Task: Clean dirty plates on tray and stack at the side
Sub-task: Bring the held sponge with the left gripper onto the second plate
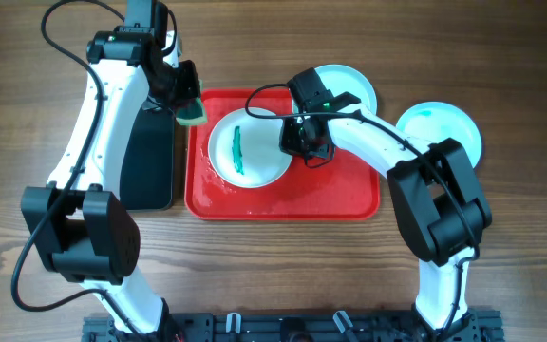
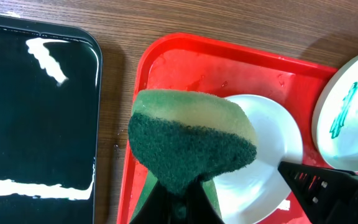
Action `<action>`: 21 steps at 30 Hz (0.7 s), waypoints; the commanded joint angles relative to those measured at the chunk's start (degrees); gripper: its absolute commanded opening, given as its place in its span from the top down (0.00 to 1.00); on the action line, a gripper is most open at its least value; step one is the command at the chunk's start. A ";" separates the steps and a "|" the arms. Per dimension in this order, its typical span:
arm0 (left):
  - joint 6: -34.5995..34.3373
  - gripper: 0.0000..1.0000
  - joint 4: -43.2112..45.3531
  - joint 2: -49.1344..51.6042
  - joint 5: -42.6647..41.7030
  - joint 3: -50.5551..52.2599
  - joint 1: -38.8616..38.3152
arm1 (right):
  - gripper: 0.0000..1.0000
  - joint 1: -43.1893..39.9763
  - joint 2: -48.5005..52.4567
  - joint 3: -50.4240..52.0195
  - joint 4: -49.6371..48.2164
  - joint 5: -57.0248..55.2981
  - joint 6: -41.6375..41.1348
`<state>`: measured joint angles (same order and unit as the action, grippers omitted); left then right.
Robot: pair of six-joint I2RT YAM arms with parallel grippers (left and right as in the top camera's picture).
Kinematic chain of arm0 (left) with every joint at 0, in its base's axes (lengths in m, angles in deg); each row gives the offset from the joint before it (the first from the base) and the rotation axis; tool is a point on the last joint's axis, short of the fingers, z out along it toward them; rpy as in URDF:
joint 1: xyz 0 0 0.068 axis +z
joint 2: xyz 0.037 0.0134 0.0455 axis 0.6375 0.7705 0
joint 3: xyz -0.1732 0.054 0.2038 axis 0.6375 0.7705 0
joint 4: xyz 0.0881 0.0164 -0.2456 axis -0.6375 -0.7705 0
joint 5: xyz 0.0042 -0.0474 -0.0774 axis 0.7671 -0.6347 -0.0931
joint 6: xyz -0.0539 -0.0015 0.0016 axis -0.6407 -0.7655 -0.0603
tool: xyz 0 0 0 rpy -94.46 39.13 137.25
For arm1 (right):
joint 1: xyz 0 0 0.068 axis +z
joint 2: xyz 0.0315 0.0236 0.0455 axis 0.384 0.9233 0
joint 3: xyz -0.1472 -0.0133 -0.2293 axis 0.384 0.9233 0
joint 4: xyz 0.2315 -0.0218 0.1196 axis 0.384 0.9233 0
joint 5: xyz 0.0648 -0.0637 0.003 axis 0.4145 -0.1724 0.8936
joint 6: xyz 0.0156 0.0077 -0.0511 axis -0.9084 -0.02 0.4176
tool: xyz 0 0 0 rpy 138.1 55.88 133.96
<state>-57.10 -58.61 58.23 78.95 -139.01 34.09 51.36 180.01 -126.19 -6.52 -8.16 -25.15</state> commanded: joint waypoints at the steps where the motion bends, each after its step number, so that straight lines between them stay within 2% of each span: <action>1: -0.33 0.96 0.61 -0.07 -0.72 1.42 -0.46 | 0.96 0.04 1.97 -0.94 0.55 1.40 0.50; 5: -0.35 0.96 6.49 0.02 -0.74 8.90 -2.78 | 0.96 0.09 1.97 -0.96 1.42 2.21 0.63; 13: 0.55 0.96 26.82 0.98 -0.22 22.51 -8.17 | 0.96 0.26 1.97 -0.94 1.53 3.06 1.77; 17: 1.44 0.96 29.09 5.38 0.59 22.62 -8.41 | 0.96 0.26 1.97 -0.94 1.38 3.50 2.75; 21: 1.86 0.96 26.82 9.70 0.33 22.62 -8.52 | 0.96 0.28 1.97 -0.94 1.20 3.48 2.91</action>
<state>-56.62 -29.65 64.53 79.15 -116.87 25.67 51.36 180.12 -126.52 -5.36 -5.45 -23.27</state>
